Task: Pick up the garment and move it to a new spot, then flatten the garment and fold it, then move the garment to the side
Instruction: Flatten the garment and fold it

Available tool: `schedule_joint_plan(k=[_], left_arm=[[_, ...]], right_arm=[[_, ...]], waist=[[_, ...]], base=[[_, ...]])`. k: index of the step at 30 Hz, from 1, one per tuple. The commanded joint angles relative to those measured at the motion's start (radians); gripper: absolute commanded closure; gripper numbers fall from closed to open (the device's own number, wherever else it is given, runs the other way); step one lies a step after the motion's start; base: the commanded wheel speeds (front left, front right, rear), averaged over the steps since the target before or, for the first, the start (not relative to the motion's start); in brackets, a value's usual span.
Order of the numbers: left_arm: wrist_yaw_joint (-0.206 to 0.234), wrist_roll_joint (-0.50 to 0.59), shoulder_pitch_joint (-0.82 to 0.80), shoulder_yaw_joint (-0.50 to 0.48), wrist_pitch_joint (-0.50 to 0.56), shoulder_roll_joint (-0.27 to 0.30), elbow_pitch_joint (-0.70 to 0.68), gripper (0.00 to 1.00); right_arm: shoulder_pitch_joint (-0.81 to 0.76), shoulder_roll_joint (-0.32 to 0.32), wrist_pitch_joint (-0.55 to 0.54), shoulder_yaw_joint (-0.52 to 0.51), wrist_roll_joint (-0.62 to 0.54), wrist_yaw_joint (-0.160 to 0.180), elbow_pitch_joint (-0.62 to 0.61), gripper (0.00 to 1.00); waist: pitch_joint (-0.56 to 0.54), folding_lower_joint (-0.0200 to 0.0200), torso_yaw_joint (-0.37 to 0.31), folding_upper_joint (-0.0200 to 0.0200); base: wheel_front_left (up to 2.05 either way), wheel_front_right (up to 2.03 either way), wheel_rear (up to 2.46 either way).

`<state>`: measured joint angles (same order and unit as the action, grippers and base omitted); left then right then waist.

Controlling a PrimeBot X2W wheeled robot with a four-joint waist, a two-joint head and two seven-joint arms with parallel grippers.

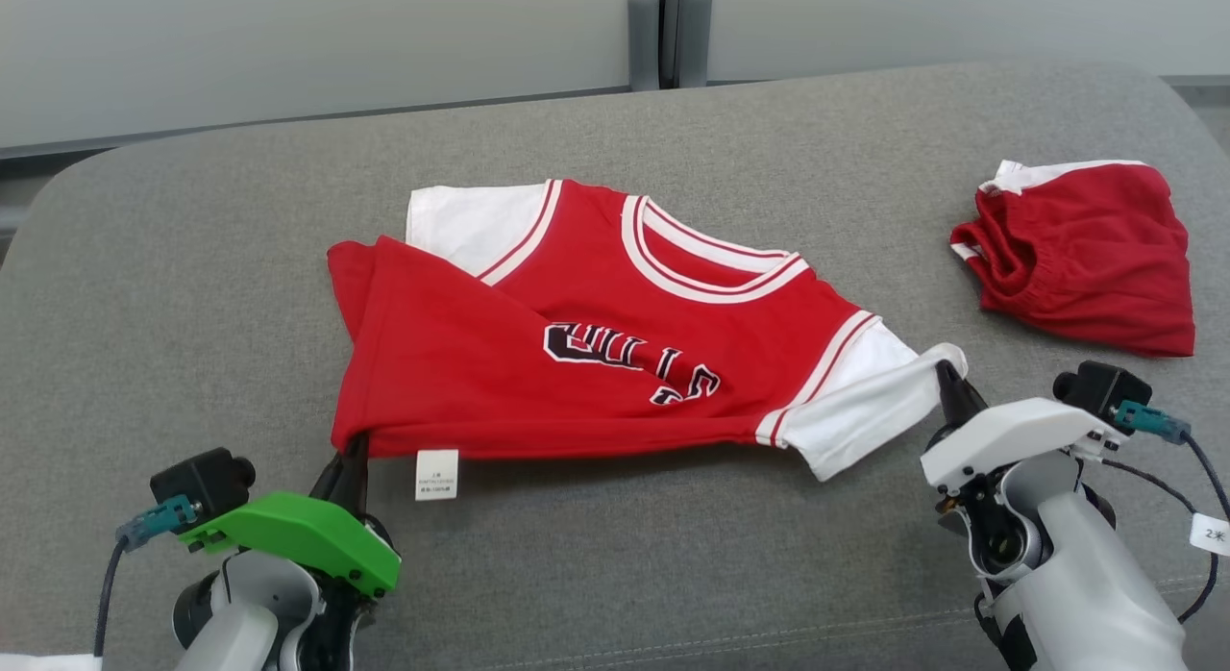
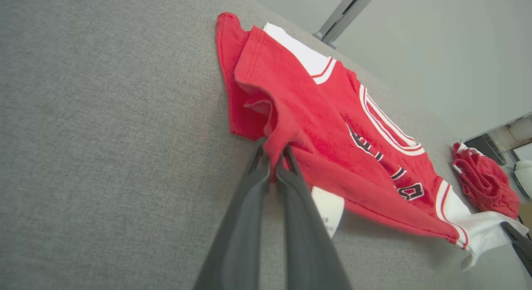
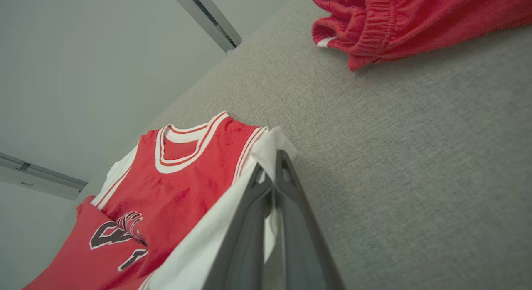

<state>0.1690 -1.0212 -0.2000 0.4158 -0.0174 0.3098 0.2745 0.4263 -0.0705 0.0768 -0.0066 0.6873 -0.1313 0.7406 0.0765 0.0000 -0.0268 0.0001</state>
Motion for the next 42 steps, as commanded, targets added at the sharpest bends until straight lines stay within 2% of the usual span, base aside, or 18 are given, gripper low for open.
schedule_joint_plan(k=[1,5,11,18,23,27,33,37,42], left_arm=[[-0.004,-0.007,-0.021,-0.008,0.007,0.011,-0.014,1.0],[0.004,0.002,-0.068,-0.012,0.034,0.032,-0.07,1.0],[0.029,-0.008,-0.184,-0.022,0.114,0.059,-0.155,1.0],[0.047,0.023,-0.38,0.018,0.272,0.104,-0.166,1.0],[0.053,0.025,-0.505,0.03,0.353,0.107,-0.125,1.0],[0.052,0.034,-0.572,0.037,0.388,0.111,-0.088,1.0],[0.048,0.04,-0.683,0.06,0.46,0.104,0.002,1.0],[0.039,0.059,-0.752,0.088,0.505,0.105,0.071,1.0],[0.024,0.066,-0.831,0.12,0.563,0.084,0.155,1.0]], right_arm=[[-0.004,-0.011,-0.011,0.005,0.031,0.001,-0.028,1.0],[0.006,-0.03,-0.048,0.018,0.115,0.001,-0.126,1.0],[0.065,-0.041,-0.105,0.002,0.181,0.001,-0.225,1.0],[0.201,-0.046,-0.224,-0.03,0.116,0.0,-0.202,1.0],[0.315,-0.037,-0.319,-0.101,0.044,0.0,-0.136,1.0],[0.401,-0.024,-0.394,-0.175,-0.016,0.0,-0.07,1.0],[0.574,0.0,-0.524,-0.365,-0.172,0.0,0.077,1.0],[0.694,0.012,-0.581,-0.504,-0.327,0.0,0.176,1.0],[0.811,0.017,-0.653,-0.641,-0.573,0.0,0.25,1.0]], waist=[[-0.023,0.0,-0.009,-0.0001],[-0.062,0.0,-0.014,-0.0001],[-0.11,0.0,-0.019,-0.0001],[-0.152,0.0,-0.023,-0.0001],[-0.173,0.0,-0.022,-0.0001],[-0.183,0.0,-0.02,-0.0001],[-0.198,0.0,-0.016,-0.0001],[-0.201,0.0,-0.015,-0.0001],[-0.195,0.0,-0.011,-0.0001]], base=[[0.0,0.0,0.0],[0.0,0.0,0.0],[0.0,0.0,0.0],[0.0,0.0,0.0],[0.0,0.0,0.0],[0.0,0.0,0.0],[0.0,0.0,0.0],[0.0,0.0,0.0],[0.0,0.0,0.0]])
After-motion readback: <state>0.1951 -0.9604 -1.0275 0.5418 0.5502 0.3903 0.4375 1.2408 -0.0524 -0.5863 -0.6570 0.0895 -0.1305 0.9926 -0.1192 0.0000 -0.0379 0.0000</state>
